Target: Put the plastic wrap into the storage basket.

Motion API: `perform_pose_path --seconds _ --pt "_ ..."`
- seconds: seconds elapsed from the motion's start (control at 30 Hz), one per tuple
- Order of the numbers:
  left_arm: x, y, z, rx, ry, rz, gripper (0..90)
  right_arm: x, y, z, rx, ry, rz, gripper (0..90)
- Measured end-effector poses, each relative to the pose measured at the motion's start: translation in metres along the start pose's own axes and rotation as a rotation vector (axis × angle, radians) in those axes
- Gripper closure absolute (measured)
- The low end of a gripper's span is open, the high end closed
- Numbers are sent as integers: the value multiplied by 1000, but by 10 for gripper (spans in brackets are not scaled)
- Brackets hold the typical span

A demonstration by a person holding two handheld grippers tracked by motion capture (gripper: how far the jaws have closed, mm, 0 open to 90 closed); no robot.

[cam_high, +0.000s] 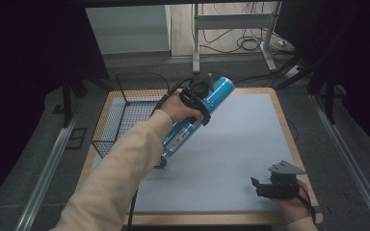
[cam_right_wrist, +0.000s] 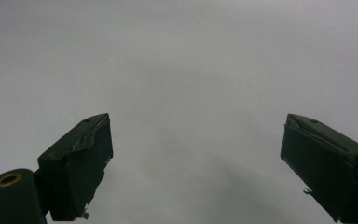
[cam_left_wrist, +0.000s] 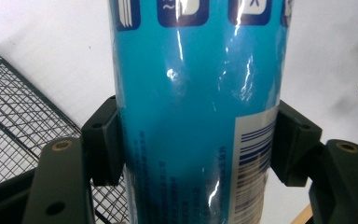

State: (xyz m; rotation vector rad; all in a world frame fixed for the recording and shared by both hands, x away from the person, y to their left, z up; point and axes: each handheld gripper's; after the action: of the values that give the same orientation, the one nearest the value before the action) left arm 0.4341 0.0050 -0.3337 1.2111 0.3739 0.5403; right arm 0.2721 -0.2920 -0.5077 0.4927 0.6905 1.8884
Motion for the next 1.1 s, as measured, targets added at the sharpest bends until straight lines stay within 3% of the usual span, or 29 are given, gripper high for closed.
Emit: perform_pose_path --seconds 0.43,0.67,1.1 --pt "7 11 13 28 -13 21 315 0 0 0 -1 1 -1 94" --pt "26 10 23 38 1 39 315 -2 1 -1 -2 -4 -5 95" --pt "69 4 20 71 56 85 315 -2 0 -3 4 -8 -21 99"
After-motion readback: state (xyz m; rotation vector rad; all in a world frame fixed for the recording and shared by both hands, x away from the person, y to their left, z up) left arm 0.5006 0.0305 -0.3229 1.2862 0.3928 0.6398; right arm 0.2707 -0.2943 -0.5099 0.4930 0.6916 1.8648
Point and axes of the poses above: each handheld gripper's, and its own axes: y roughly backward along the jaws, z roughly out of its top, x roughly to its left, and after that the axes turned 11 degrees about -y, right-handed
